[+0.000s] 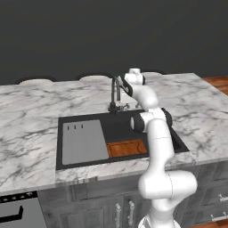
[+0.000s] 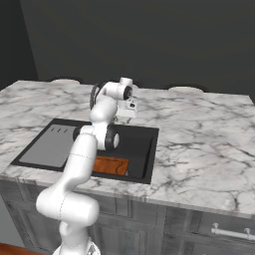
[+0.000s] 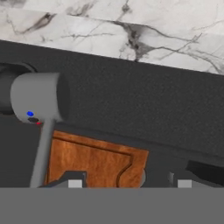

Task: Turn on the sink faucet with hot water and rinse the cutting board for ten seconds, then turn off the faucet. Push the cutting board to reach the water if necessary.

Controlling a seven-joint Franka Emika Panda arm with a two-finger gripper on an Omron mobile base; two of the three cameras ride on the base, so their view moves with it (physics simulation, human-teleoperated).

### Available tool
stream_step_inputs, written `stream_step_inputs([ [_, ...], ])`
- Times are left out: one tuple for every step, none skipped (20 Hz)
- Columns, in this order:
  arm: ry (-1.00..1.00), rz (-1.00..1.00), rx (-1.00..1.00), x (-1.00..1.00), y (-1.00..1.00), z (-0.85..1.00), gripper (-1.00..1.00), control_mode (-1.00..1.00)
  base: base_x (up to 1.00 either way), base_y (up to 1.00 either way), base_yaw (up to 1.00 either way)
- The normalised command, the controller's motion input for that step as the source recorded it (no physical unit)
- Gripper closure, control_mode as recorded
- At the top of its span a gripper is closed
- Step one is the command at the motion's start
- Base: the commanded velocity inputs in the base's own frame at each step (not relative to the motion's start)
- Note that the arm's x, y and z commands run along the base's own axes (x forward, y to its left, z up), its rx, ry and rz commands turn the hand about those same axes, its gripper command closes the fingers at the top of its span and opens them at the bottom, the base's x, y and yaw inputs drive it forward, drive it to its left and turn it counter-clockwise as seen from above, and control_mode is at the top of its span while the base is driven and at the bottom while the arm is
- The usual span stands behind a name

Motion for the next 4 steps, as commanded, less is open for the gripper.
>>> stream_step_inputs([
  [0.0,0.0,0.0,0.0,0.42,-0.09,-1.0,-1.0,0.0,0.0,0.0],
  [0.0,0.0,0.0,0.0,0.44,-0.08,-1.0,-1.0,0.0,0.0,0.0],
  [0.0,0.0,0.0,0.0,0.46,-0.09,-1.0,-1.0,0.0,0.0,0.0],
  [0.0,0.0,0.0,0.0,0.46,-0.09,-1.0,-1.0,0.0,0.0,0.0],
])
